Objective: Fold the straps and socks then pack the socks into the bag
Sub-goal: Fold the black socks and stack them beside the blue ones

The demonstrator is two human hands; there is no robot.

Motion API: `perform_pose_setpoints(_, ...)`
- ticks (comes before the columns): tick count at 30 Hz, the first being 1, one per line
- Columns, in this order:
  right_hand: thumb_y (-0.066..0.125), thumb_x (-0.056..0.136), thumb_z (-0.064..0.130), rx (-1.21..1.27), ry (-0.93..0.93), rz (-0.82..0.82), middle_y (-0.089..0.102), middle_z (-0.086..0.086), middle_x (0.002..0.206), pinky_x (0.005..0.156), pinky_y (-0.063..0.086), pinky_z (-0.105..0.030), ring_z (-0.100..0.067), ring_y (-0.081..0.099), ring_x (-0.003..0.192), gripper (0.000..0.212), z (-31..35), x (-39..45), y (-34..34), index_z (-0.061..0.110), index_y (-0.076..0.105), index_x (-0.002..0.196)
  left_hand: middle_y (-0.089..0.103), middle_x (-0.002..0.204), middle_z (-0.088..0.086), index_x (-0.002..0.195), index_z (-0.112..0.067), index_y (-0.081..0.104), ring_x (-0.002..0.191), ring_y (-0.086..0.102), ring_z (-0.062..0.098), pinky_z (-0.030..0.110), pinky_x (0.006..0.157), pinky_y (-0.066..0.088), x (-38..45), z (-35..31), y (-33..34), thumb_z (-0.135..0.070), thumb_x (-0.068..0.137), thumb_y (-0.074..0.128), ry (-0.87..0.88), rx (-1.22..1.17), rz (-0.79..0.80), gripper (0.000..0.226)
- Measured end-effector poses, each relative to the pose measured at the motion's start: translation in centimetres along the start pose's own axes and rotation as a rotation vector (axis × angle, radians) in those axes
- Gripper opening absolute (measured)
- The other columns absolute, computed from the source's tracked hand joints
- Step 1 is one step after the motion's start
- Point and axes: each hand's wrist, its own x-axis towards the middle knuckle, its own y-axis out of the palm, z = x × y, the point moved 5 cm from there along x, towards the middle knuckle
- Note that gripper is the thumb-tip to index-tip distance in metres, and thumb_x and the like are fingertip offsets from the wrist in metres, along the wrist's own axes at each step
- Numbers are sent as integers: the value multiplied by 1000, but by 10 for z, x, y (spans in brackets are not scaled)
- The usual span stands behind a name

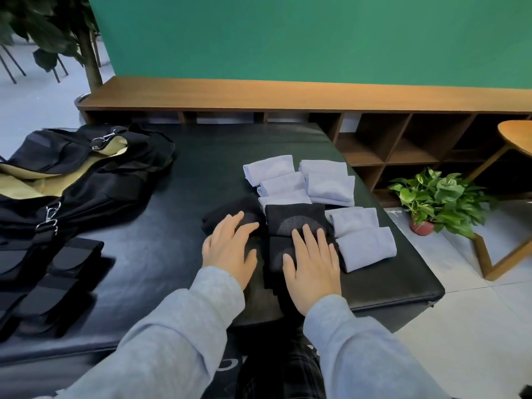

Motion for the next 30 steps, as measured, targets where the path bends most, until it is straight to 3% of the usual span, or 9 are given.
perform_pose_setpoints(3, 16, 96, 41, -16, 19, 33, 0, 7, 159, 116, -4, -35, -16, -4, 145, 57, 4, 1, -3, 32, 5, 151, 1, 156, -12, 143, -40, 20, 143, -8, 9, 36, 114, 3, 12, 16, 5, -27, 93, 47, -7, 149, 98, 58)
perform_pose_setpoints(6, 31, 94, 32, -17, 31, 42, 10, 3, 158, 116, 6, -40, -21, 9, 143, 62, 8, 5, -10, 38, 3, 149, -3, 156, -11, 145, -41, 14, 143, -10, 12, 41, 116, 4, 23, 26, 11, -28, 93, 48, -23, 240, 171, 63)
perform_pose_setpoints(9, 35, 92, 29, -69, 48, 64, 12, -4, 155, 114, 13, -45, -25, 11, 139, 61, 17, 11, -15, 36, 12, 148, -4, 156, -10, 145, -40, 12, 144, -10, 15, 45, 116, 7, 32, 31, 17, -30, 92, 50, -35, 304, 215, 66)
perform_pose_setpoints(14, 37, 89, 26, -62, -38, 64, -4, 3, 159, 115, -4, -45, -19, -12, 144, 57, 30, 18, -5, 29, 26, 144, 0, 156, -8, 145, -38, 10, 144, -5, 21, 47, 114, 11, 50, 36, 13, -30, 92, 51, -68, 338, 158, 67)
perform_pose_setpoints(17, 37, 89, 36, -8, -26, 68, 0, 6, 159, 116, -2, -43, -17, -8, 145, 56, 24, 24, -3, 32, 25, 144, 1, 156, -7, 145, -38, 8, 144, -2, 22, 49, 114, 11, 64, 40, 12, -33, 92, 51, -78, 357, 185, 68)
perform_pose_setpoints(21, 34, 90, 51, -27, -27, 76, -3, 7, 159, 116, -3, -42, -17, -9, 145, 67, 22, 26, 1, 34, 8, 149, 8, 156, -8, 145, -41, 11, 143, 6, 22, 50, 113, 13, 79, 44, 16, -37, 94, 46, -101, 354, 254, 62)
perform_pose_setpoints(25, 33, 89, 53, -44, -26, 77, -6, 6, 159, 115, -4, -43, -18, -13, 145, 69, 21, 28, 3, 35, 4, 149, 20, 152, -10, 142, -44, 21, 138, 20, 21, 46, 107, 27, 91, 51, 16, -34, 96, 42, -113, 273, 266, 51)
perform_pose_setpoints(30, 33, 89, 54, -41, -22, 54, -5, 5, 159, 115, -4, -43, -19, -12, 145, 69, 19, 29, 5, 36, 4, 149, 22, 151, -9, 141, -43, 25, 139, 18, 24, 43, 105, 34, 96, 56, 24, -32, 96, 43, -76, 181, 272, 50)
